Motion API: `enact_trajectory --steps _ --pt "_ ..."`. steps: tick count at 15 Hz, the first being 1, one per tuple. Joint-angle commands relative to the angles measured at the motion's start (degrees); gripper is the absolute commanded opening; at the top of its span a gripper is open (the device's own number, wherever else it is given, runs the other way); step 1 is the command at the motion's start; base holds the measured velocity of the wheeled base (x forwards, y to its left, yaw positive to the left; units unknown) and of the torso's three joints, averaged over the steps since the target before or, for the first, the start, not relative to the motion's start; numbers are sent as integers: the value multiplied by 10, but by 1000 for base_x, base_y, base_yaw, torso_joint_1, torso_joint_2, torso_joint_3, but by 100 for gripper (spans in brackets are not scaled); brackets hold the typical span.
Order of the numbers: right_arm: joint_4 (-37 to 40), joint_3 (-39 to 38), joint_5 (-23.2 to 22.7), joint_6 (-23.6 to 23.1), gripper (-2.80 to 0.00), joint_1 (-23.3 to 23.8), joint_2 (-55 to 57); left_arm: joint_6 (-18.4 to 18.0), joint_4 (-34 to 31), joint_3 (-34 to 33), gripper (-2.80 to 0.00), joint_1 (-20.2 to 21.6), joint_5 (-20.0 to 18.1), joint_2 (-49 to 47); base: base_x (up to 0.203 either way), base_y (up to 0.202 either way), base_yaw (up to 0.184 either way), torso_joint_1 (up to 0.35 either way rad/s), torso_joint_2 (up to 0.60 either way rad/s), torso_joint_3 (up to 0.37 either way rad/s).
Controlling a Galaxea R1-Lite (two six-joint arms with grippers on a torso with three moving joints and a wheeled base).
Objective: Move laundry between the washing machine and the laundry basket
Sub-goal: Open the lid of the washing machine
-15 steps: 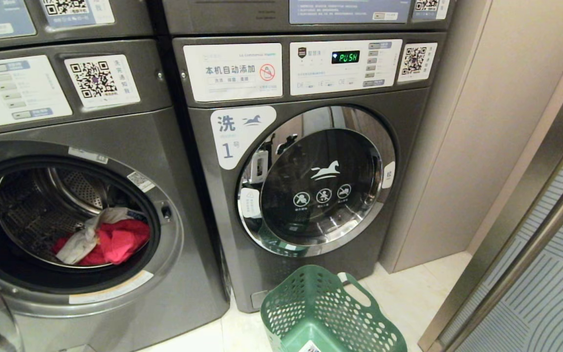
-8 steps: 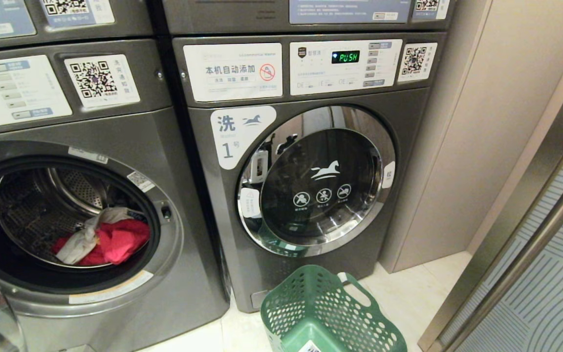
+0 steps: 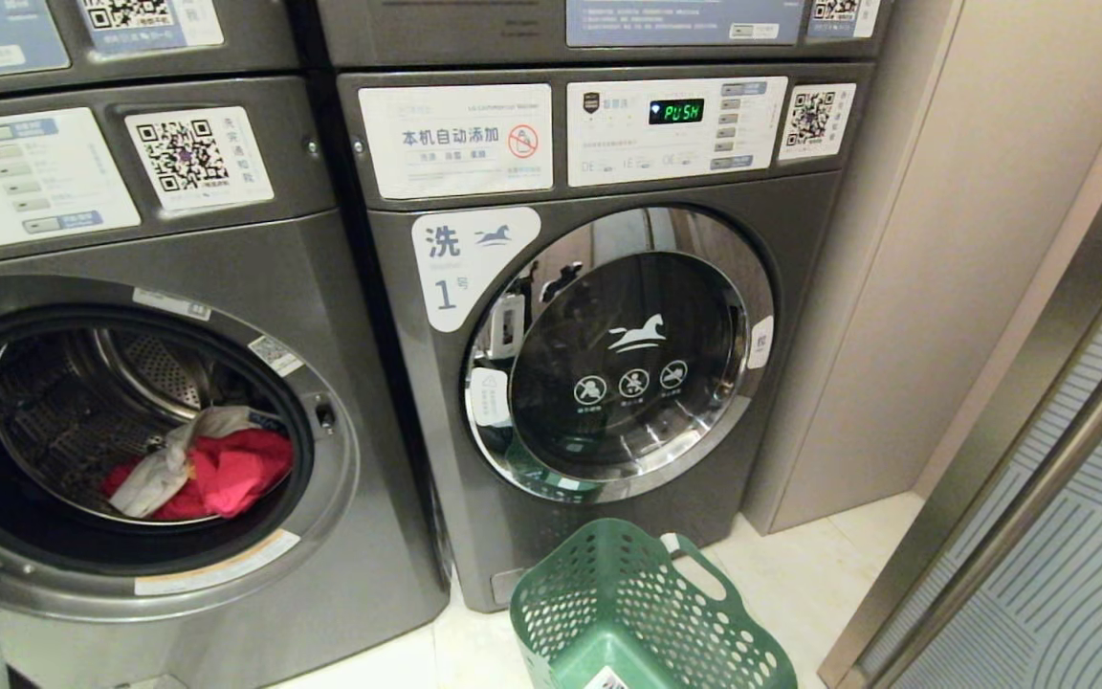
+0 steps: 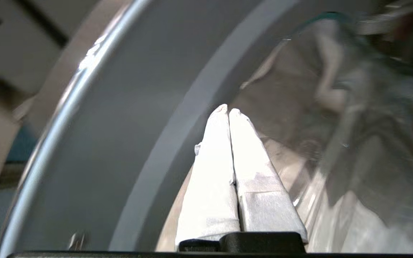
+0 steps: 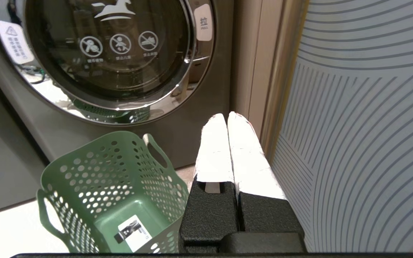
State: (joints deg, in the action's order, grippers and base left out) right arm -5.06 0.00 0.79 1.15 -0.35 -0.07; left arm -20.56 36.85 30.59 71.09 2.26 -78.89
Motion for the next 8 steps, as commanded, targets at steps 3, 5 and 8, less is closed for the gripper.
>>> enact_trajectory --steps 3,5,8 --pt "0 -19 0 0 -280 0 1 6 55 50 -280 79 0 -110 0 0 0 0 0 0" --pt "0 -19 0 0 -280 0 1 9 97 87 -280 94 -2 -145 0 0 0 0 0 0" --pt "0 -19 0 0 -280 0 1 9 103 83 -280 95 -2 -139 0 0 0 0 0 0"
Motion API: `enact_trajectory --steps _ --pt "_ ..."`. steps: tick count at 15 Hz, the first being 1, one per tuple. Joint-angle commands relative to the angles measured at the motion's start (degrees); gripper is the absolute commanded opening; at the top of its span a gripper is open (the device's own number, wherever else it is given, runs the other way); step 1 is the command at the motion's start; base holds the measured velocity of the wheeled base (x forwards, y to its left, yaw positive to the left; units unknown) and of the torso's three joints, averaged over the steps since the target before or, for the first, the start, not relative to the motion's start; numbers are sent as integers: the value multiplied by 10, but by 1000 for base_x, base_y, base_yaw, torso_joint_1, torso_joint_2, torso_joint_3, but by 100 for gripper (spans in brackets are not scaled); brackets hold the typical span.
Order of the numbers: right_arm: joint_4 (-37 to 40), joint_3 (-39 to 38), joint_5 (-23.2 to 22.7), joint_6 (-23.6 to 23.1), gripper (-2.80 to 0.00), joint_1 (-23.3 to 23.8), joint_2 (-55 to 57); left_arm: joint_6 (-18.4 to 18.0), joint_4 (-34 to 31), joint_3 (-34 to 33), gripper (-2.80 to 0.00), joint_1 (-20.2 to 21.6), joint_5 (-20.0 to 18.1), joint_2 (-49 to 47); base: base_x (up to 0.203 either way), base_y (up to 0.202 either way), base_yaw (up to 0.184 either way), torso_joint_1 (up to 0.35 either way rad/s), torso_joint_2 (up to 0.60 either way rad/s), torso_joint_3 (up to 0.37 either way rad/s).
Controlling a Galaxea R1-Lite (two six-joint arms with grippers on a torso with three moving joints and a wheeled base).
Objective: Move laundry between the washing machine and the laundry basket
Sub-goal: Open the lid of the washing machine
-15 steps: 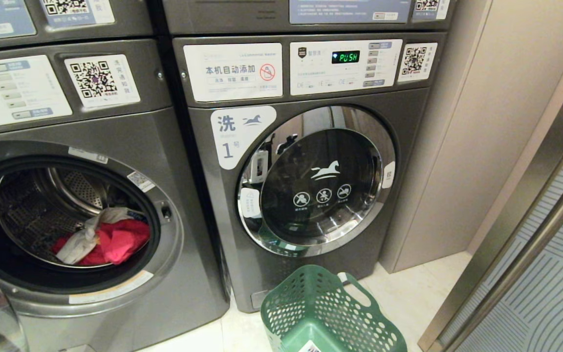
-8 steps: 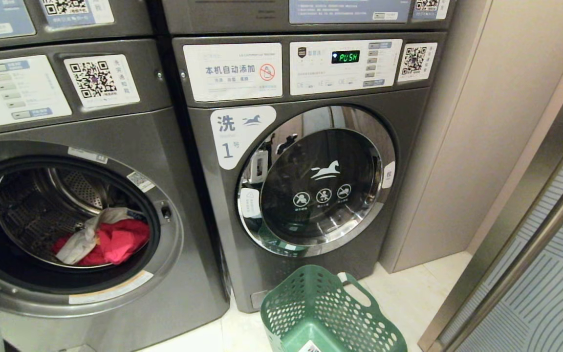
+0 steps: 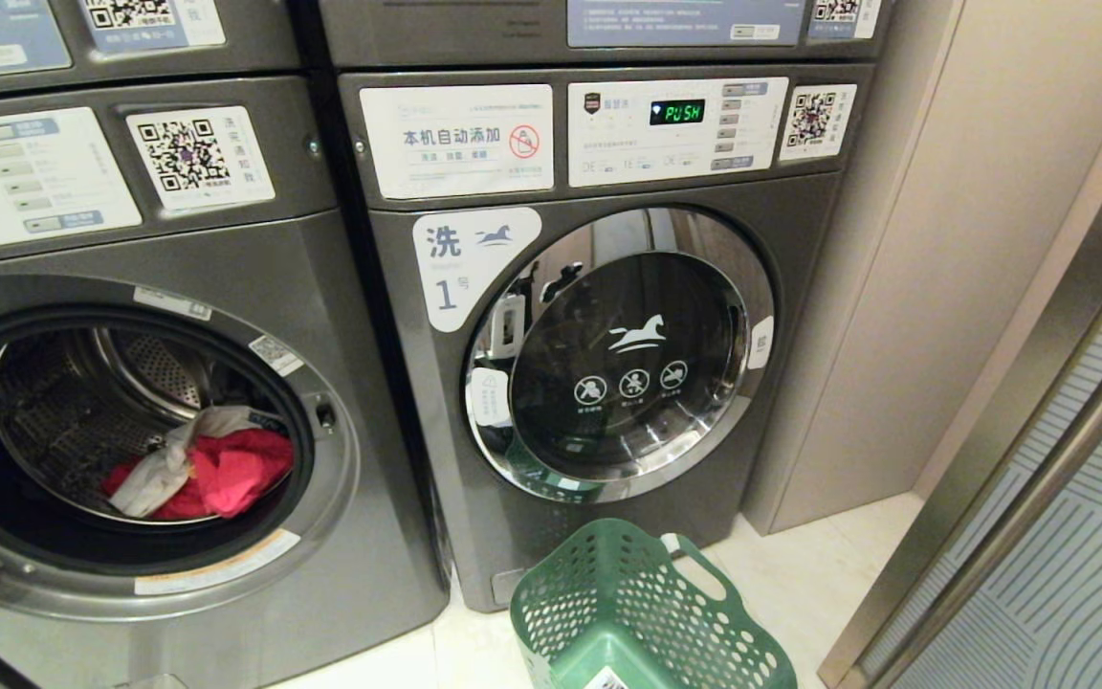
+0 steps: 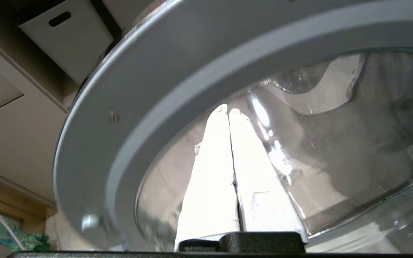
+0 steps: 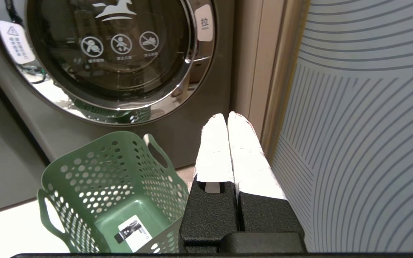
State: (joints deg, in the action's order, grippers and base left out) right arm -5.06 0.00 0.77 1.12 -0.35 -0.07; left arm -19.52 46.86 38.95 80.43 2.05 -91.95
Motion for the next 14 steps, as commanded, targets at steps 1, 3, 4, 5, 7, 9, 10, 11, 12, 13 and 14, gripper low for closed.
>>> enact_trajectory --steps 1,3,4,5,7,9,10,11,12,13,14 --pt "0 -19 0 0 -280 0 1 -2 7 -7 -280 1 0 -3 0 0 0 0 0 0" --pt "0 -19 0 0 -280 0 1 -2 12 -21 -280 0 0 6 0 0 0 0 0 0" --pt "0 -19 0 0 -280 -1 1 -2 20 -28 -280 0 1 8 0 0 0 0 0 0" --pt "0 -19 0 0 -280 -1 1 -1 31 -42 -280 0 0 13 0 0 0 0 0 0" --pt "0 -19 0 0 -280 -1 1 -1 44 -80 -280 -3 -5 43 0 0 0 0 0 0" --pt "0 -19 0 0 -280 -1 1 -1 36 -141 -280 -31 -32 107 0 0 0 0 0 0" --pt "0 -19 0 0 -280 -1 1 -2 24 -172 -280 -63 -50 151 0 0 0 0 0 0" --pt "0 -19 0 0 -280 -1 1 -2 8 -204 -280 -118 -62 201 0 0 0 0 0 0" --pt "0 -19 0 0 -280 -1 1 -4 -11 -238 -280 -188 -71 250 0 0 0 0 0 0" --pt "0 -19 0 0 -280 -1 1 -6 -26 -265 -280 -254 -75 284 0 0 0 0 0 0" --pt "0 -19 0 0 -280 -1 1 -7 -41 -298 -280 -331 -77 327 0 0 0 0 0 0"
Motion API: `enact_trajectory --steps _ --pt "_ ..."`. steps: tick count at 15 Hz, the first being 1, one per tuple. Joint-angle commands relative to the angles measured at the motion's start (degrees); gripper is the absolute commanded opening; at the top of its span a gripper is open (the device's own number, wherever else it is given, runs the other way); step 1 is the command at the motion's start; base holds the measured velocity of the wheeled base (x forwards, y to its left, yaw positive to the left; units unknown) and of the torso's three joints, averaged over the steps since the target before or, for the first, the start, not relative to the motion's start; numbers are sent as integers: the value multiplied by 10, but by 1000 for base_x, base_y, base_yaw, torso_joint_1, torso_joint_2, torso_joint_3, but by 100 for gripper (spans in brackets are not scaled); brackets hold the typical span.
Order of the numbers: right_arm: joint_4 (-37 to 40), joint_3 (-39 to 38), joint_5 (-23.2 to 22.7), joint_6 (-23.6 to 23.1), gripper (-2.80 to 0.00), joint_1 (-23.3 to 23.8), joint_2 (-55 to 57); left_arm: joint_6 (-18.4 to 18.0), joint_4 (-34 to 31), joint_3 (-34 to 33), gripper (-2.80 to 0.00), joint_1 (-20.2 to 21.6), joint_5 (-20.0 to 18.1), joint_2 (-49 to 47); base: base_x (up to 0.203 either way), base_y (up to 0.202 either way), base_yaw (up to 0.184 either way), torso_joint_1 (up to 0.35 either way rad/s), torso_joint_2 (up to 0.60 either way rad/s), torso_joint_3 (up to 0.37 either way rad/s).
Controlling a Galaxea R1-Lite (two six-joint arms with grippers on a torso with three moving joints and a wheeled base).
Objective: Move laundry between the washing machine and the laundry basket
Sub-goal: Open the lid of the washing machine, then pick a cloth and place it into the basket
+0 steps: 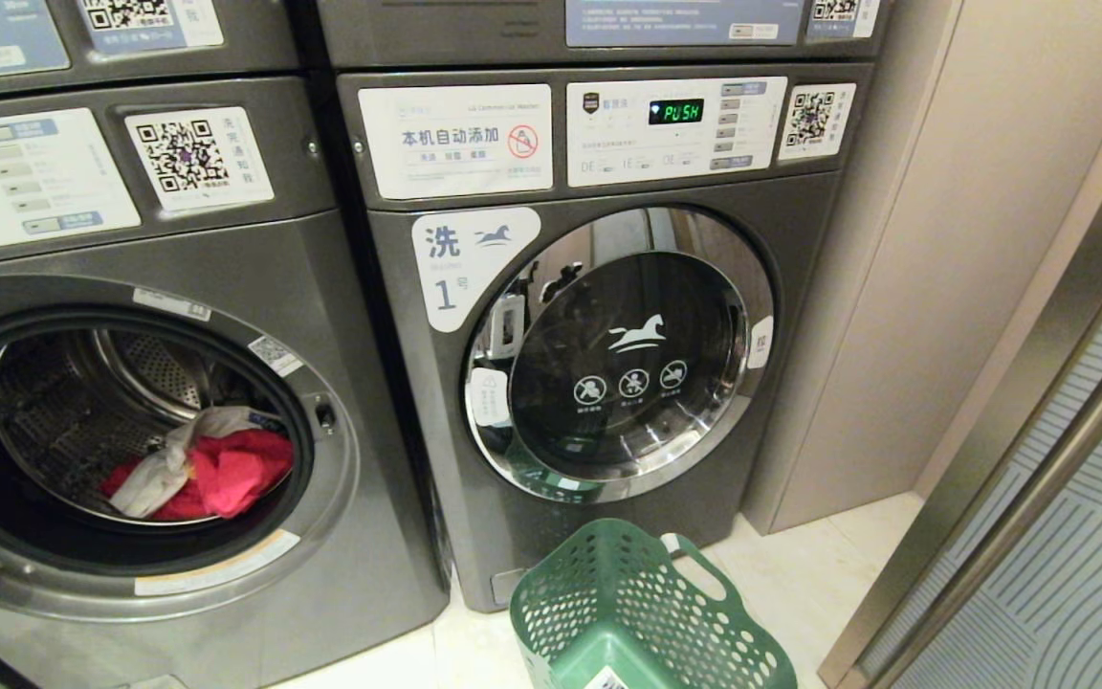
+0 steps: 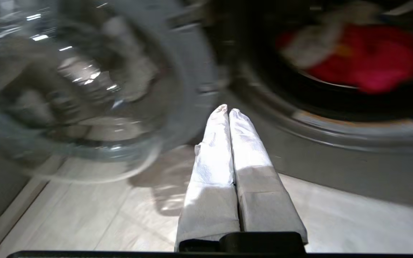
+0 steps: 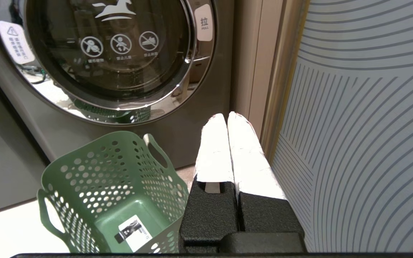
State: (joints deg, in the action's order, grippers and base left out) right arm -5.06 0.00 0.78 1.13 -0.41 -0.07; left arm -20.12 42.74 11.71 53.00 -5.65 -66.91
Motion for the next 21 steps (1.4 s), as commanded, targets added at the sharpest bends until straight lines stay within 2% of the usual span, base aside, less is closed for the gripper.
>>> enact_trajectory --steps 1,5,8,10,12,15,21 --pt "0 -19 0 0 -280 0 1 -2 -13 -56 -280 -126 -1 124 0 0 0 0 0 0" --pt "0 -19 0 0 -280 0 1 3 -114 -104 -280 -386 9 297 0 0 0 0 0 0" --pt "0 -19 0 0 -280 0 1 37 -253 -113 -280 -501 13 457 0 0 0 0 0 0" --pt "0 -19 0 0 -280 0 1 77 -352 -114 -280 -522 15 561 0 0 0 0 0 0" --pt "0 -19 0 0 -280 0 1 107 -399 -115 -280 -528 19 648 0 0 0 0 0 0" --pt "0 -19 0 0 -280 0 1 154 -428 -118 -280 -534 39 669 0 0 0 0 0 0" --pt "0 -19 0 0 -280 0 1 161 -428 -118 -280 -534 45 669 0 0 0 0 0 0"
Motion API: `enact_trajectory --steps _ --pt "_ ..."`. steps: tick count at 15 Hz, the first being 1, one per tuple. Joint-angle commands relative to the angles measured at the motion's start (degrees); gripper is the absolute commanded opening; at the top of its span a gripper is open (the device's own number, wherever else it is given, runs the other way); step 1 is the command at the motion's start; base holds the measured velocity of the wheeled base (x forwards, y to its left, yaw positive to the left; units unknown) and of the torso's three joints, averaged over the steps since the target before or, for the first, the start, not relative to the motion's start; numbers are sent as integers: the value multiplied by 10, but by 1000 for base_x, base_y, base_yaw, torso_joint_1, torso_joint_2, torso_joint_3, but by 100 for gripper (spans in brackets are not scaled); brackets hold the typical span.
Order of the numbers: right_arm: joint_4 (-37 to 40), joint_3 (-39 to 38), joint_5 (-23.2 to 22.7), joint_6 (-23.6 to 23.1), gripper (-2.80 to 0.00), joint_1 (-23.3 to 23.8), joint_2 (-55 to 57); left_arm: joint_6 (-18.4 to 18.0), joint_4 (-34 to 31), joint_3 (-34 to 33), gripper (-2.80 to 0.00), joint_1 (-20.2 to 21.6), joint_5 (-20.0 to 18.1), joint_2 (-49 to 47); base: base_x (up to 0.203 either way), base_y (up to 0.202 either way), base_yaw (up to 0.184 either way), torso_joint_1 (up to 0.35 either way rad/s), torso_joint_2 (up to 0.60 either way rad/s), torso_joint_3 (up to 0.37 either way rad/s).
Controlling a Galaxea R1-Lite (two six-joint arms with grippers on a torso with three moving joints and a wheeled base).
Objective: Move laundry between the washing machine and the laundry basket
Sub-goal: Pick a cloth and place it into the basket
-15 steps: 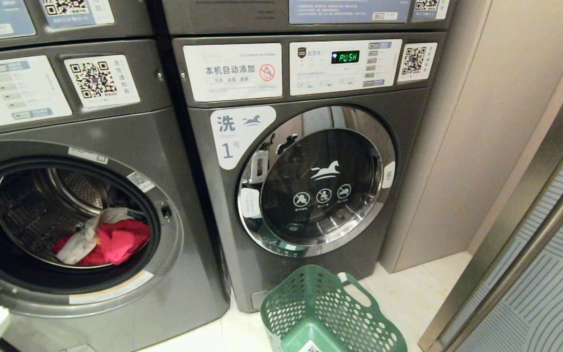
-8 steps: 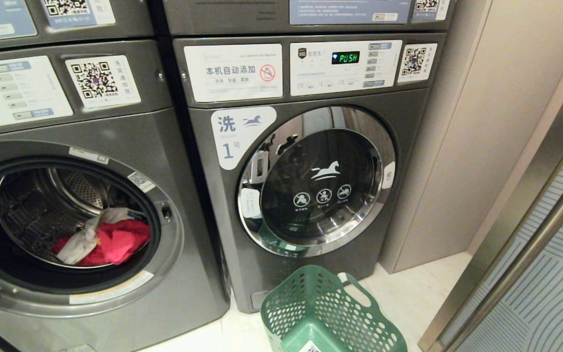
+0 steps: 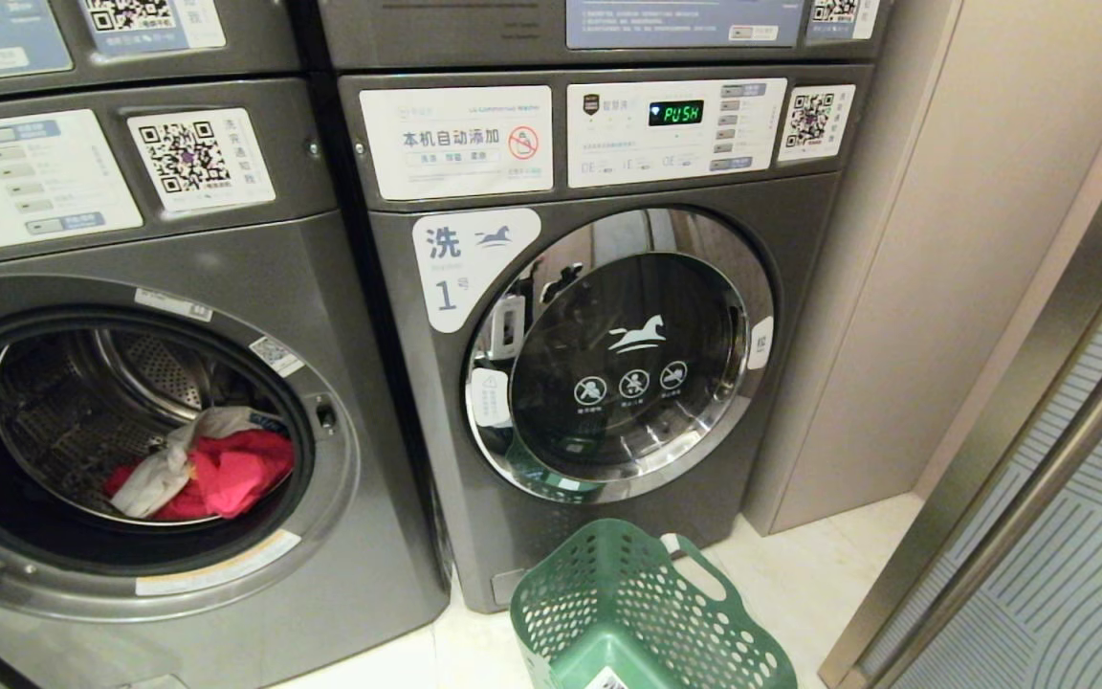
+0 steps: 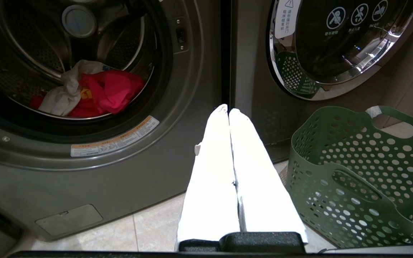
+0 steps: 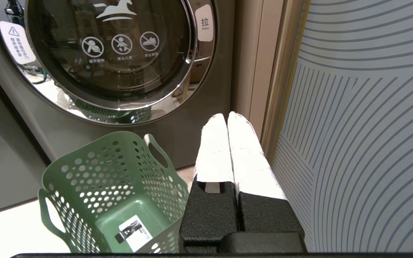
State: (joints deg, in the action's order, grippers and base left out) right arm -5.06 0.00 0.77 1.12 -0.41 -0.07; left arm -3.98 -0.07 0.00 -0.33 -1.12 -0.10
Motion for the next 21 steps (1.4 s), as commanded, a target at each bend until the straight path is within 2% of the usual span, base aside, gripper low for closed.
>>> enact_trajectory --steps 1,7,9,12,21 --pt "0 -19 0 0 -280 0 1 3 0 -1 -280 0 1 1 0 0 0 0 0 0" --pt "0 -19 0 0 -280 0 1 11 2 -1 -280 0 -1 1 1 14 -1 1 0 1" --pt "0 -19 0 0 -280 0 1 13 2 -1 -280 0 2 1 1 168 1 1 3 0" --pt "0 -19 -1 -2 -280 0 1 35 2 -1 -280 0 11 1 0 198 -3 3 4 -1" --pt "0 -19 0 -2 -280 0 1 36 2 -1 -280 0 11 1 0 196 -2 3 1 3"
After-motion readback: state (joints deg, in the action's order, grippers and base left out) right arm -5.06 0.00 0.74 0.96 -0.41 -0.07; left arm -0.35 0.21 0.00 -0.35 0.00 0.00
